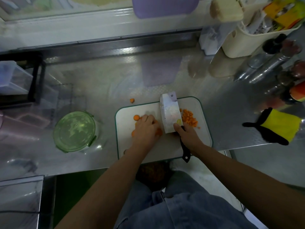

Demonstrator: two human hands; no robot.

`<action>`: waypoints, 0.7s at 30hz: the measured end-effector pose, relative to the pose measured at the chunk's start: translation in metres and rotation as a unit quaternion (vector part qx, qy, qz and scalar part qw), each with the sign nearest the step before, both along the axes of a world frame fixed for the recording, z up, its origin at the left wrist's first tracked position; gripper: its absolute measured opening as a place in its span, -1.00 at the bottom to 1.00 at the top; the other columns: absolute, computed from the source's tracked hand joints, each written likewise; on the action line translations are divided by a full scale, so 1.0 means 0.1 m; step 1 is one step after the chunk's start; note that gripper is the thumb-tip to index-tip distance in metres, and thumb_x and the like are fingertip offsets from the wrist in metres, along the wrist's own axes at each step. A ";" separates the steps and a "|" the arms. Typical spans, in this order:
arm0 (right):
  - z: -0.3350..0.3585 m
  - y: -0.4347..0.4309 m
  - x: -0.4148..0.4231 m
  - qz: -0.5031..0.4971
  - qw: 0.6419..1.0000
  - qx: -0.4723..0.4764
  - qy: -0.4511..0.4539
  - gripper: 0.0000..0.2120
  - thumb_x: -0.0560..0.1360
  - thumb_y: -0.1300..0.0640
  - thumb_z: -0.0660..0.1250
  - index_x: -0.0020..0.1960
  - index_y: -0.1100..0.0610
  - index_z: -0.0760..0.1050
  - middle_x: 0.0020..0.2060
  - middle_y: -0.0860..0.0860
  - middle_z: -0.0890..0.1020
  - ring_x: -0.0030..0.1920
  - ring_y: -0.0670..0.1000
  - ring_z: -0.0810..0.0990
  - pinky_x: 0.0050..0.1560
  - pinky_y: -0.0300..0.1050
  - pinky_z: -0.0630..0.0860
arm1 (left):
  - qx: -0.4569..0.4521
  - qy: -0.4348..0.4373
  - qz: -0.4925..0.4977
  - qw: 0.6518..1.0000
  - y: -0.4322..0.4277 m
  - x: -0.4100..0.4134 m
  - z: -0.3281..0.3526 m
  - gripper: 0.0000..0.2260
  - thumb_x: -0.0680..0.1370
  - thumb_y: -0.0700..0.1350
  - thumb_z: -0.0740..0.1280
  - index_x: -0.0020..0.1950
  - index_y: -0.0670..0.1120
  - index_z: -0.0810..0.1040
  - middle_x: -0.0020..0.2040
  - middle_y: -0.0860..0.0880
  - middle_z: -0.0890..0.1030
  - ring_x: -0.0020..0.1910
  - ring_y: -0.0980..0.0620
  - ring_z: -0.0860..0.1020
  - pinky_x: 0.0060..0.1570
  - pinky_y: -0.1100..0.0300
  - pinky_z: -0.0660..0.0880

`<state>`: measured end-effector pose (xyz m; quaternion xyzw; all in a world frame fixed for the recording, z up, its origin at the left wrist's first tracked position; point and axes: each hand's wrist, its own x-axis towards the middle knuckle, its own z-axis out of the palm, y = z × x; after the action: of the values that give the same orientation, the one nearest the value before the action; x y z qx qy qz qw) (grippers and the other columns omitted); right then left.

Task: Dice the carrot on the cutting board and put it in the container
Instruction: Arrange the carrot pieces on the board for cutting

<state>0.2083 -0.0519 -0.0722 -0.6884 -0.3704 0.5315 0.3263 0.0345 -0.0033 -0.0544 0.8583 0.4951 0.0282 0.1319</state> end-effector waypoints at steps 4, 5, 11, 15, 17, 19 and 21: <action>0.00 0.00 0.00 -0.002 1.000 0.001 0.004 -0.68 0.59 -0.05 0.20 0.18 0.13 0.53 0.00 0.06 0.64 0.02 0.03 0.61 0.04 -0.04 0.57 | 0.001 -0.005 0.007 1.000 0.08 -0.08 0.06 -0.77 0.41 0.02 0.41 -0.02 -0.08 0.62 -0.12 -0.07 0.57 -0.08 -0.09 0.49 -0.02 0.04 0.40; 0.01 0.00 0.00 -0.002 1.000 0.001 0.005 -0.68 0.59 -0.05 0.20 0.18 0.13 0.54 0.00 0.06 0.65 0.01 0.03 0.61 0.04 -0.03 0.57 | 0.016 -0.004 0.010 1.000 0.09 -0.12 0.06 -0.77 0.38 0.01 0.43 -0.07 -0.10 0.62 -0.18 -0.08 0.58 -0.14 -0.10 0.51 -0.07 0.04 0.43; 0.02 0.00 -0.01 -0.005 1.000 0.003 0.002 -0.68 0.60 -0.03 0.20 0.20 0.15 0.52 0.00 0.09 0.64 0.01 0.04 0.61 0.04 -0.04 0.57 | -0.001 0.043 0.057 0.997 0.16 -0.14 0.03 -0.74 0.49 0.05 0.36 0.04 -0.10 0.59 -0.05 -0.09 0.57 0.00 -0.10 0.46 0.01 0.07 0.38; 0.02 0.01 -0.02 -0.008 1.000 0.000 -0.005 -0.69 0.60 -0.02 0.20 0.18 0.16 0.53 -0.01 0.10 0.65 -0.01 0.05 0.62 0.05 0.00 0.58 | -0.014 0.035 0.051 0.998 0.17 -0.08 0.00 -0.58 0.50 0.14 0.33 0.28 -0.05 0.50 0.13 -0.08 0.51 0.14 -0.09 0.41 0.14 0.08 0.34; 0.03 0.01 -0.02 -0.007 1.000 0.000 -0.004 -0.70 0.60 0.00 0.20 0.18 0.17 0.52 0.00 0.10 0.64 0.00 0.05 0.62 0.05 0.00 0.58 | -0.017 0.046 0.046 0.998 0.17 -0.06 0.02 -0.64 0.52 0.13 0.31 0.24 -0.03 0.53 0.12 -0.07 0.51 0.13 -0.07 0.40 0.13 0.09 0.33; 0.04 0.01 -0.02 -0.005 1.000 -0.001 -0.003 -0.70 0.60 0.01 0.20 0.19 0.17 0.52 0.01 0.10 0.64 0.01 0.06 0.62 0.06 0.00 0.58 | -0.022 0.045 0.046 0.998 0.17 -0.04 0.02 -0.69 0.54 0.10 0.29 0.20 -0.03 0.55 0.11 -0.06 0.52 0.13 -0.07 0.40 0.13 0.10 0.33; 0.05 0.01 -0.02 -0.004 1.000 -0.001 -0.003 -0.71 0.60 0.03 0.21 0.19 0.18 0.52 0.01 0.11 0.64 0.02 0.06 0.61 0.06 -0.01 0.57 | -0.034 0.028 0.044 0.998 0.15 -0.03 0.03 -0.70 0.54 0.07 0.29 0.20 -0.03 0.56 0.11 -0.07 0.52 0.13 -0.07 0.40 0.12 0.10 0.33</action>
<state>0.2065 -0.0507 -0.0669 -0.6916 -0.3685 0.5285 0.3265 0.0320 0.0121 -0.0512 0.8309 0.5370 -0.0074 0.1459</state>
